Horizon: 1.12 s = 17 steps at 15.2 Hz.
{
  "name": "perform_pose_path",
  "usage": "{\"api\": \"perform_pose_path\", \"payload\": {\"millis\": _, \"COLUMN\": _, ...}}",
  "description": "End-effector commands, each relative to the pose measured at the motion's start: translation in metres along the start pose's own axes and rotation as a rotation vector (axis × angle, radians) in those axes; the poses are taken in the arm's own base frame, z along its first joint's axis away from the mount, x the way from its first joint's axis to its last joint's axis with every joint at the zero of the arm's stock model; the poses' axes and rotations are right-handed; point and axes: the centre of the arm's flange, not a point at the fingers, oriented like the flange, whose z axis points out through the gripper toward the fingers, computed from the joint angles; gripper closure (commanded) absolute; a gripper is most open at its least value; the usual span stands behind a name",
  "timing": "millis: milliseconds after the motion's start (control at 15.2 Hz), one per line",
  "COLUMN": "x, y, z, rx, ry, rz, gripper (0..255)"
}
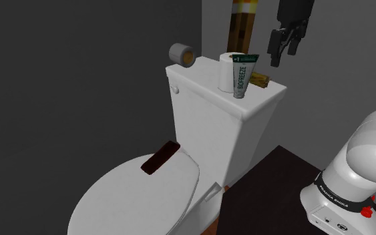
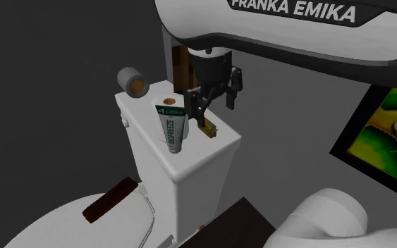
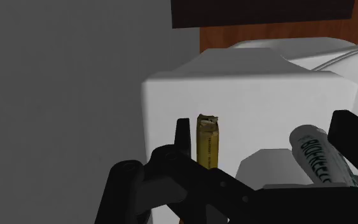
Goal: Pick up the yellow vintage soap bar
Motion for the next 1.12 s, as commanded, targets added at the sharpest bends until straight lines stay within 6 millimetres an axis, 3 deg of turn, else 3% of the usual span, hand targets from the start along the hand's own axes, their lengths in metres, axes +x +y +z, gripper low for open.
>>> {"api": "perform_pose_path", "payload": {"millis": 0, "x": 0.0, "y": 0.0, "z": 0.0, "rx": 0.0, "ry": 0.0, "rz": 0.0, "gripper": 0}}
{"api": "perform_pose_path", "payload": {"millis": 528, "x": 0.073, "y": 0.04, "z": 0.072, "rx": 0.062, "ry": -0.015, "rz": 0.027, "gripper": 0}}
{"api": "perform_pose_path", "payload": {"millis": 1056, "x": 0.078, "y": 0.037, "z": 0.116, "rx": 0.065, "ry": -0.016, "rz": 0.028, "gripper": 0}}
